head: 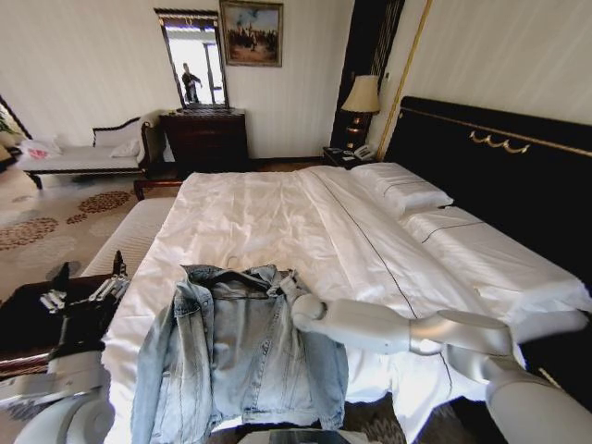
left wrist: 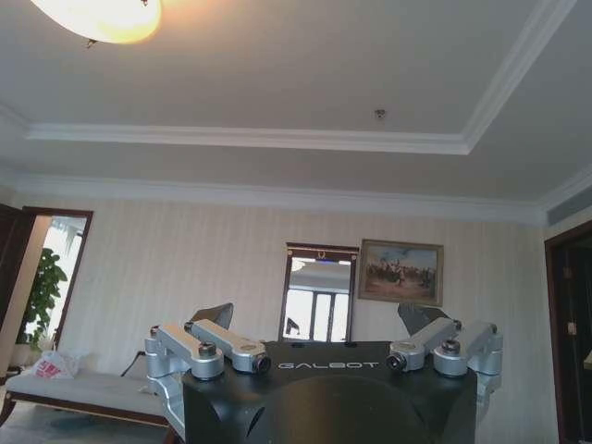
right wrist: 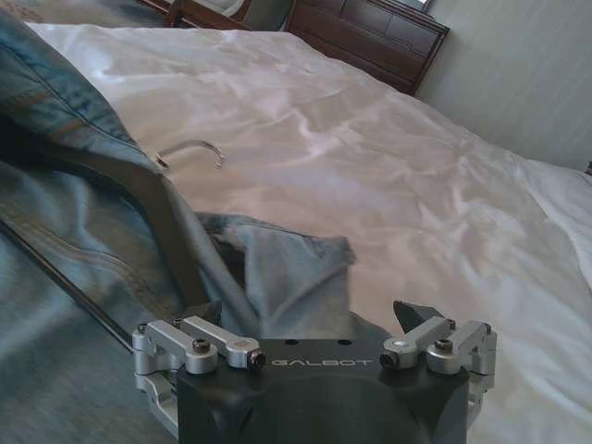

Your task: Pick up the clothes from the bed and hang them on the clothes hanger.

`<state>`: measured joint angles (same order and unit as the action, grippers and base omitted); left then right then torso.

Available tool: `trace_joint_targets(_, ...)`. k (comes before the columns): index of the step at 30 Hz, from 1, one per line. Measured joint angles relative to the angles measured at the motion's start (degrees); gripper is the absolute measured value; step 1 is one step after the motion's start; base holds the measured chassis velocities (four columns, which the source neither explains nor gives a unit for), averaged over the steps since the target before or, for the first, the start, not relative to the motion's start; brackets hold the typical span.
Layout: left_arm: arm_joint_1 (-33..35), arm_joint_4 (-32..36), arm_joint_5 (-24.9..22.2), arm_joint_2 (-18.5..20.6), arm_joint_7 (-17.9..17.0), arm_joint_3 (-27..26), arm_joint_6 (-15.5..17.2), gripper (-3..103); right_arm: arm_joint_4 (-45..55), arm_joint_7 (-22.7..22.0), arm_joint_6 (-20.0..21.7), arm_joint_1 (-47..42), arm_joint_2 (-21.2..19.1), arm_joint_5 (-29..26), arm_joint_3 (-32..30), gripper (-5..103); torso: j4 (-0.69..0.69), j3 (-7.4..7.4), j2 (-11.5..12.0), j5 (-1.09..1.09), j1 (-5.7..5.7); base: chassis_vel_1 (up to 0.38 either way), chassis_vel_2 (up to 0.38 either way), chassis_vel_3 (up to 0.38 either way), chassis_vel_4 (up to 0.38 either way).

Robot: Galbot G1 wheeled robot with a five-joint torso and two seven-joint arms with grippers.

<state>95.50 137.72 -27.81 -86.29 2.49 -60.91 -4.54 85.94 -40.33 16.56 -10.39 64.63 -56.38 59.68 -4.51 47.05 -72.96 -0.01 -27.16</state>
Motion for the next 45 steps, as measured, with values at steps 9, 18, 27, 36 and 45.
trace_joint_targets(9,-0.05,-0.6,-0.75,0.4,-0.03,-1.3,-0.13,100,-1.88,-6.21,2.04,-0.5,4.93,-0.98,1.99,100,-0.01,0.0,0.0,-0.01,0.0,0.0,0.0,0.0,0.0)
trace_joint_targets(18,-0.42,-1.28,-1.49,0.79,-0.06,-1.73,-0.32,100,-4.46,-17.33,9.48,-0.87,9.91,-4.53,2.83,100,0.0,0.0,0.01,-0.01,0.0,0.0,0.0,0.0,0.0)
trace_joint_targets(27,-0.44,-1.72,-2.53,1.53,-0.1,-2.68,-0.47,100,-5.41,-21.69,12.25,-1.31,11.27,-8.14,2.73,98,-0.01,0.0,0.02,0.0,0.0,0.0,0.0,0.0,0.0)
trace_joint_targets(36,-0.58,-1.89,-2.95,2.0,-0.15,-2.88,-0.49,100,-5.54,-21.92,11.53,-1.05,10.76,-8.72,2.13,66,-0.01,0.0,0.01,0.0,0.0,0.0,0.0,0.0,0.0)
trace_joint_targets(45,-0.6,-1.9,-3.17,2.16,-0.2,-2.9,-0.49,100,-4.69,-22.83,13.1,-0.51,8.59,-8.91,1.96,33,-0.01,0.0,0.02,0.01,0.0,0.0,0.0,0.0,0.0)
